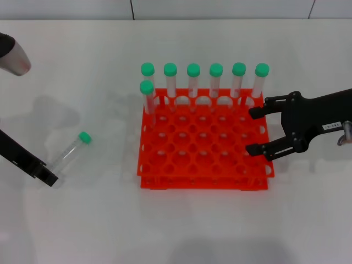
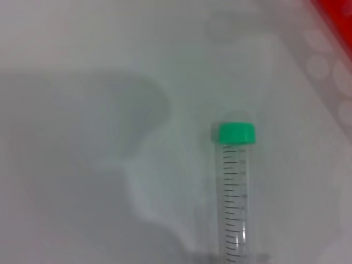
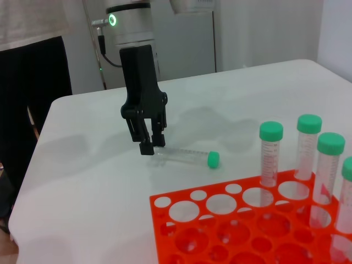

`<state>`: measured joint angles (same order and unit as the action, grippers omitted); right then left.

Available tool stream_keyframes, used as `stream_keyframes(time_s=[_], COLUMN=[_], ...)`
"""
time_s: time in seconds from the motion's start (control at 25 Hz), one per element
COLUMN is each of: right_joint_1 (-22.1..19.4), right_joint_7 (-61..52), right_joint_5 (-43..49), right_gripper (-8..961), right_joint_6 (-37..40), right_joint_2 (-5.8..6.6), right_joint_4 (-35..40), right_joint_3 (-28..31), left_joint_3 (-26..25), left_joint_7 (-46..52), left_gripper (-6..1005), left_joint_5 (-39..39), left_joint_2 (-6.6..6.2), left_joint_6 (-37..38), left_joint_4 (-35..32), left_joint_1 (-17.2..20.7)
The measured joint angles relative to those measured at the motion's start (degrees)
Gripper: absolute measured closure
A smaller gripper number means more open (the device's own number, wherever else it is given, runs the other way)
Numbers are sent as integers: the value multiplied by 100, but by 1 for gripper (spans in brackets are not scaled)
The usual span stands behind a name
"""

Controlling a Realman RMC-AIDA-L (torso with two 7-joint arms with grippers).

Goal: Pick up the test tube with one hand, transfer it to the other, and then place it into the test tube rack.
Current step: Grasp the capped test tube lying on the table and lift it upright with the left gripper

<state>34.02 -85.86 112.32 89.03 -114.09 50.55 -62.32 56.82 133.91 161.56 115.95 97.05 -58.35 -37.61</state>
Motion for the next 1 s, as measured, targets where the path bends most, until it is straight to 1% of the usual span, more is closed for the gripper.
stream_keyframes(time_s=[0.04,0.36,0.6,1.0], right_joint_1=[3,9,-2,-26], right_joint_7=[0,4,6,8], right_joint_5=[0,0,1,1], right_gripper=[96,96,95,96], right_joint_6=[-5,-32,-65,-65], right_joint_2=[-2,-22,-32,-34], right_joint_4=[0,-2,-2,-1], right_joint_3=[0,0,0,0], left_joint_3=[1,6,27,83], left_joint_7=[14,89,124,134], left_gripper=[547,611,616,623], left_joint_5=[1,55,82,82], left_joint_2=[0,-5,2,-2], left_joint_6=[-2,-80,-209,-246], left_joint_4=[0,14,276,302], left_joint_1=[0,-1,-93,-142])
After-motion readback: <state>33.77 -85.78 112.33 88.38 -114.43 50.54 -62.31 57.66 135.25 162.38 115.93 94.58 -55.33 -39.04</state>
